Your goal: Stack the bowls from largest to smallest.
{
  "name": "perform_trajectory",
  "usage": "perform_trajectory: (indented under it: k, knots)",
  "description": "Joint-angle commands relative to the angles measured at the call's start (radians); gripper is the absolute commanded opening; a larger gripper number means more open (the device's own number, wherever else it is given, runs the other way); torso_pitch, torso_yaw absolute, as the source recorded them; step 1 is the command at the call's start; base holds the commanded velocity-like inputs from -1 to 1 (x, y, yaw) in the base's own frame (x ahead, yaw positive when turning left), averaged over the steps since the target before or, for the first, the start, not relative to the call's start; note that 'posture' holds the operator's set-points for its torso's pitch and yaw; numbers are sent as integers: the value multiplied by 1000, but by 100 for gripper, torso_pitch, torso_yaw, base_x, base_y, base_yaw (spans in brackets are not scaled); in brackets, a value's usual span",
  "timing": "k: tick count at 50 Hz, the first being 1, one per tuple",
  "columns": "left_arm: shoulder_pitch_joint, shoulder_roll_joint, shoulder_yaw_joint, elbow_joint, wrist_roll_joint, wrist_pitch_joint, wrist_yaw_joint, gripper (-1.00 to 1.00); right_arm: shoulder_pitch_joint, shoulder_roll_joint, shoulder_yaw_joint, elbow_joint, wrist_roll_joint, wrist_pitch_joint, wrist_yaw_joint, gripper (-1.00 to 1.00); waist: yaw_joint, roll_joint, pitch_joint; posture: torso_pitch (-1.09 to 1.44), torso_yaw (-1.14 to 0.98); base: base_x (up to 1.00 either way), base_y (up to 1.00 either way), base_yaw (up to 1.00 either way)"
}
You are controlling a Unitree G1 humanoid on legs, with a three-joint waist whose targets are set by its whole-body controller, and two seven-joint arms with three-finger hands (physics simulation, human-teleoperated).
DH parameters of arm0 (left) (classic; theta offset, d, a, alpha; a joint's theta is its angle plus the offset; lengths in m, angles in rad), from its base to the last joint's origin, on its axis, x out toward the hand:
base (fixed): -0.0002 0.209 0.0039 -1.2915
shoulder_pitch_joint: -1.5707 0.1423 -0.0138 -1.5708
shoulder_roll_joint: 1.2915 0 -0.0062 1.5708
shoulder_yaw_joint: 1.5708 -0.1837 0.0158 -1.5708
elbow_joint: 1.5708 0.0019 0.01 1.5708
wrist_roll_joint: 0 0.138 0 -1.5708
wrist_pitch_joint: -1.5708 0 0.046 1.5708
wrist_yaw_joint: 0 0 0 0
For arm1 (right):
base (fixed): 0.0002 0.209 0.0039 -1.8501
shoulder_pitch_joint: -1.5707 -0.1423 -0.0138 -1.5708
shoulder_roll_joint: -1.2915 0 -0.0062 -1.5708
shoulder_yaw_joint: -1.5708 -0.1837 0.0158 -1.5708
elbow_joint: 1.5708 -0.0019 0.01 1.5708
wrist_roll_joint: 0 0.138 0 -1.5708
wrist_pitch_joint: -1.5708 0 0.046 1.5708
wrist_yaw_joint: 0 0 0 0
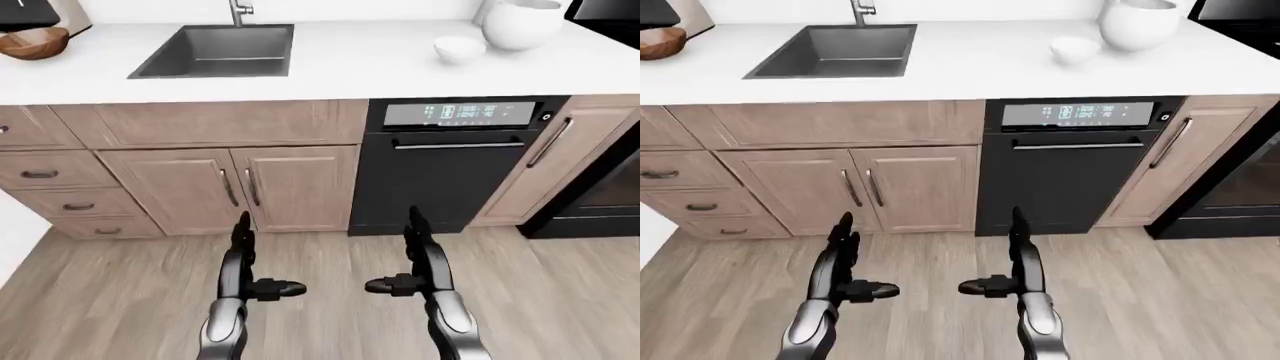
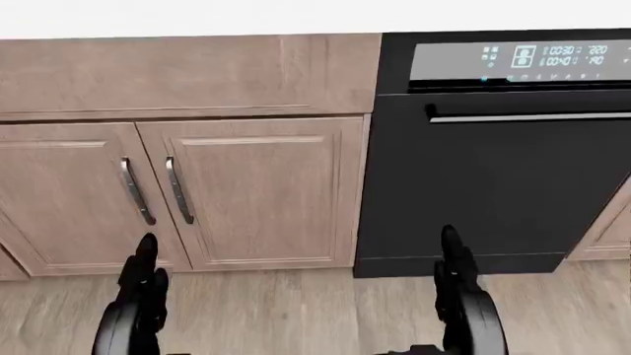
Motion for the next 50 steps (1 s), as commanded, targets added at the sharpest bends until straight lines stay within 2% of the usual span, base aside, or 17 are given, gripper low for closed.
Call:
perform_trajectory:
  k: [1,3,5,7,12,17,18,19,29,38,43,44,46,47,48,49,50]
  knots:
    - [-59,6,4,-80,-1,-22,7,100,-20,-3,-5,-118,5,-29,-8,100,-2,-8,-1,0,0,0,0,0]
    - [-56,6,0,-91,1,-7,4,100,-55,-22,-25,-299,26,192,-6,100,6,-2,-65,0,0,0,0,0]
    - [-59,6,4,-107,-5,14,5,100,-67,-23,-35,-311,28,209,-7,100,7,-8,-21,0,0,0,0,0]
    - [-45,0,-6,-160,5,44,17,100,-94,-20,-35,-220,23,136,-9,100,7,-8,-66,0,0,0,0,0]
    - [-38,-9,-23,-267,8,137,26,100,-91,-21,-29,-269,18,173,-19,100,7,-12,-84,0,0,0,0,0]
    - [-94,-5,-18,-372,-14,275,28,100,-104,-38,-21,-308,-17,176,0,100,10,-7,-87,0,0,0,0,0]
    - [-108,-3,-16,-398,-17,310,31,100,-122,-45,-27,-315,-25,202,7,100,10,-6,-87,0,0,0,0,0]
    - [-121,0,-15,-421,-17,339,32,100,-120,-25,-11,-520,-29,399,-17,100,10,-6,-88,0,0,0,0,0]
    - [-270,19,7,-640,-49,647,51,100,-248,-45,-51,-652,-9,621,-25,100,11,-8,-94,0,0,0,0,0]
    - [-318,41,42,-689,-102,714,73,100,-283,-47,-51,-770,33,732,-55,100,7,2,-89,0,0,0,3,0]
    - [-311,48,42,-688,-106,704,73,100,-273,-38,-42,-767,73,712,-51,100,29,-76,-69,0,0,0,57,20]
    - [-315,50,47,-704,-110,721,75,100,-281,-40,-41,-765,74,715,-54,100,14,-25,-73,0,0,0,0,100]
    - [-322,54,52,-717,-115,737,77,100,-284,-42,-42,-780,81,729,-57,100,0,37,-42,0,0,0,0,100]
    - [-322,54,52,-723,-117,742,78,100,-285,-43,-40,-787,82,736,-59,100,-3,78,-44,0,0,0,0,100]
    - [-322,55,52,-727,-118,745,78,100,-284,-44,-38,-787,83,735,-58,100,26,136,-73,0,0,0,0,100]
    - [-319,56,49,-731,-118,746,77,100,-285,-44,-35,-787,83,734,-58,100,35,55,-47,0,0,0,0,100]
    - [-317,56,47,-734,-118,748,76,100,-287,-44,-31,-790,84,736,-57,100,41,63,-62,0,0,1,0,100]
